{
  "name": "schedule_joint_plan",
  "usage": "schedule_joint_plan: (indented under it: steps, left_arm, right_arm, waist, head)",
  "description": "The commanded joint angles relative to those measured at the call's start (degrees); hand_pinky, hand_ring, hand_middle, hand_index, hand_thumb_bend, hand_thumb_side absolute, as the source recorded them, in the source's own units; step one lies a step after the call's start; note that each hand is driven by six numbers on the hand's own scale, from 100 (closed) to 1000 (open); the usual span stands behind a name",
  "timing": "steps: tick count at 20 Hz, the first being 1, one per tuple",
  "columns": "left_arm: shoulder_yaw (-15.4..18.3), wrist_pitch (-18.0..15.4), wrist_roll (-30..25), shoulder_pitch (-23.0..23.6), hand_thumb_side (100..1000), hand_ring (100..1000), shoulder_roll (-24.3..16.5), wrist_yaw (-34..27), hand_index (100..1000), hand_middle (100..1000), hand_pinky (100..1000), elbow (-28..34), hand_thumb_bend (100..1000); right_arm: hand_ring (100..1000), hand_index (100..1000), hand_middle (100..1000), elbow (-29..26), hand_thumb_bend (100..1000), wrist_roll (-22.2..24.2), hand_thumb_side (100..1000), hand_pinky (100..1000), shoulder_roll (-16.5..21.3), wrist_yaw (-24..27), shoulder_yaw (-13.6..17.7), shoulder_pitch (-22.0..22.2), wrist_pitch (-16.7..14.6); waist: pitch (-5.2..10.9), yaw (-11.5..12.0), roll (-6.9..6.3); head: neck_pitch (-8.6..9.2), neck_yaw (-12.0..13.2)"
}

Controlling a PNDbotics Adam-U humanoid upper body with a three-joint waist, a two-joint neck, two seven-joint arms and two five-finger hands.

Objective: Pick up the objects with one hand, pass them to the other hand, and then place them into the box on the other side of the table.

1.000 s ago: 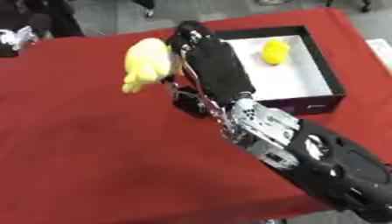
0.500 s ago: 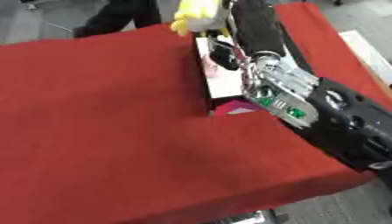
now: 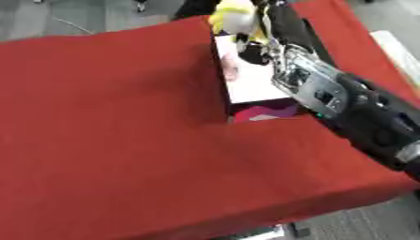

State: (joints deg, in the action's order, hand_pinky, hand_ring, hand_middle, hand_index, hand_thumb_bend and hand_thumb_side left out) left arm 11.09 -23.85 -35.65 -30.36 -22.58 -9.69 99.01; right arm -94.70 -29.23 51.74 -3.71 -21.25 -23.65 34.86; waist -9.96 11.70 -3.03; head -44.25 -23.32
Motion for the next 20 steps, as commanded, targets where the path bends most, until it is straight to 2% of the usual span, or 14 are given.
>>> schedule_joint_plan:
  steps: [1, 2, 3, 4, 6, 9, 10, 20]
  left_arm:
    - [1.63, 1.27, 0.48, 0.13, 467, 704, -0.33, 0.67, 846, 751, 787, 2.22, 100]
    - [1.88, 1.53, 0.57, 0.41, 469, 704, -0.18, 0.81, 846, 751, 787, 2.44, 100]
    - [2.11, 1.77, 0.64, 0.63, 469, 704, -0.07, 0.95, 847, 751, 787, 2.64, 100]
    - [2.30, 1.98, 0.69, 0.83, 469, 705, 0.02, 1.10, 848, 752, 788, 2.81, 100]
    - [2.55, 2.34, 0.72, 1.10, 470, 705, 0.18, 1.37, 848, 752, 788, 3.08, 100]
    - [2.67, 2.62, 0.74, 1.23, 470, 705, 0.29, 1.54, 848, 752, 788, 3.32, 100]
    - [2.71, 2.69, 0.75, 1.28, 472, 707, 0.31, 1.58, 851, 755, 790, 3.34, 100]
    - [3.67, 3.55, 0.77, 2.27, 477, 709, 0.75, 2.55, 854, 758, 791, 3.66, 100]
  right_arm:
    - [1000, 745, 702, 2.81, 100, -22.08, 281, 472, 1.00, 5.74, -1.36, -0.98, 17.11]
    - [1000, 807, 720, 3.26, 100, -22.36, 386, 488, 1.01, 6.92, -1.85, -0.98, 17.11]
    - [1000, 836, 729, 3.65, 100, -22.39, 444, 497, 1.05, 7.91, -2.27, -0.97, 17.11]
    - [1000, 895, 746, 4.00, 100, -22.22, 571, 514, 1.08, 8.72, -2.60, -0.94, 17.11]
    - [1000, 919, 751, 4.60, 100, -21.87, 637, 523, 1.13, 9.61, -2.96, -0.93, 17.11]
    - [1000, 919, 751, 5.01, 100, -21.65, 637, 523, 1.13, 9.84, -3.10, -0.97, 17.11]
    - [1000, 988, 787, 5.07, 100, -21.62, 764, 547, 1.16, 9.81, -3.10, -0.96, 17.11]
    - [1000, 1000, 832, 5.52, 166, -18.23, 769, 597, 1.75, 7.98, -2.14, -0.18, 17.11]
  waist:
    - [0.61, 0.33, 0.08]
    - [0.60, 0.46, 0.05]
    - [0.60, 0.55, 0.04]
    - [0.61, 0.60, 0.04]
    - [0.63, 0.65, 0.05]
    - [0.64, 0.66, 0.05]
    - [0.65, 0.66, 0.06]
    - [0.72, 0.38, 0.09]
  head:
    - [0.14, -0.59]
    - [0.14, -0.69]
    - [0.14, -0.78]
    - [0.14, -0.85]
    - [0.14, -0.92]
    - [0.14, -0.95]
    - [0.14, -0.97]
    - [0.14, -1.27]
